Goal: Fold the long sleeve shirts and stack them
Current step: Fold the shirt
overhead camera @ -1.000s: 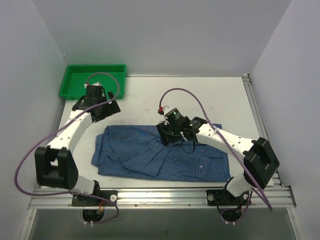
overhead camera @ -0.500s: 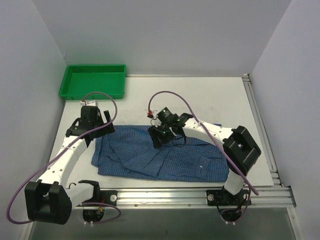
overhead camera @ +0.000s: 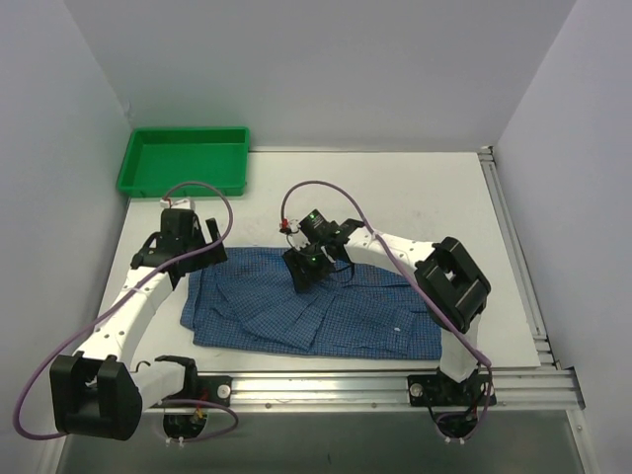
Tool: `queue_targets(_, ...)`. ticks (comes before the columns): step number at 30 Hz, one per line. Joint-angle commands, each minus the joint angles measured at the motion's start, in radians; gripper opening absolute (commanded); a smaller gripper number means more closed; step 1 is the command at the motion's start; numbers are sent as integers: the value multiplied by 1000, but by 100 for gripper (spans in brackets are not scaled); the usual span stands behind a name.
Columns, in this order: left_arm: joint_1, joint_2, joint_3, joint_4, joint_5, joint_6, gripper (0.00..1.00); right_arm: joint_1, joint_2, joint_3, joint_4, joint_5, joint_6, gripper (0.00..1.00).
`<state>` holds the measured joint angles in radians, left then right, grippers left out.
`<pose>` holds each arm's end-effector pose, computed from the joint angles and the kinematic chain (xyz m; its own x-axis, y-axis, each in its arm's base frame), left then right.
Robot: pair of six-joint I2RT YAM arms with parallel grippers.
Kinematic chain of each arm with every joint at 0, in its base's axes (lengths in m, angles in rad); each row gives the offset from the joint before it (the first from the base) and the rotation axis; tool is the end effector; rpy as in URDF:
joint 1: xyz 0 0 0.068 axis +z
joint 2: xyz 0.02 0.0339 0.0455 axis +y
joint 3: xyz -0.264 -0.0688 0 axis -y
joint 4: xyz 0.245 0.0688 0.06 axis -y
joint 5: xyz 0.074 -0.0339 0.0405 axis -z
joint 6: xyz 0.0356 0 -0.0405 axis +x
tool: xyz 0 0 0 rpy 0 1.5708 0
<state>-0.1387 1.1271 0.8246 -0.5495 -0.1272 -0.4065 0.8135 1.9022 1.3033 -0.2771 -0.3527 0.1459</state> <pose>0.2288 -0.0274 0.2540 -0.7061 -0.2974 -0.6426 -0.2447 0.9541 -0.1727 0.2733 0.3070 0.1921 -0.6433 -0.4819 -0.5948 -0.7483 0.5600 0.3556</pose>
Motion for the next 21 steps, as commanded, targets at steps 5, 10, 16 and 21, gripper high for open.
queue_targets(5, -2, 8, 13, 36, 17, 11, 98, 21, -15, 19, -28, -83, -35, 43)
queue_targets(10, -2, 8, 11, 36, 20, 11, 97, 27, -32, 14, -31, -89, -39, 15)
queue_targets(16, -2, 8, 11, 37, 17, 11, 97, 55, -101, 31, -72, -77, -51, 0)
queue_targets(21, -2, 10, 13, 37, 21, 12, 97, 125, -187, 56, -117, -101, -37, 0)
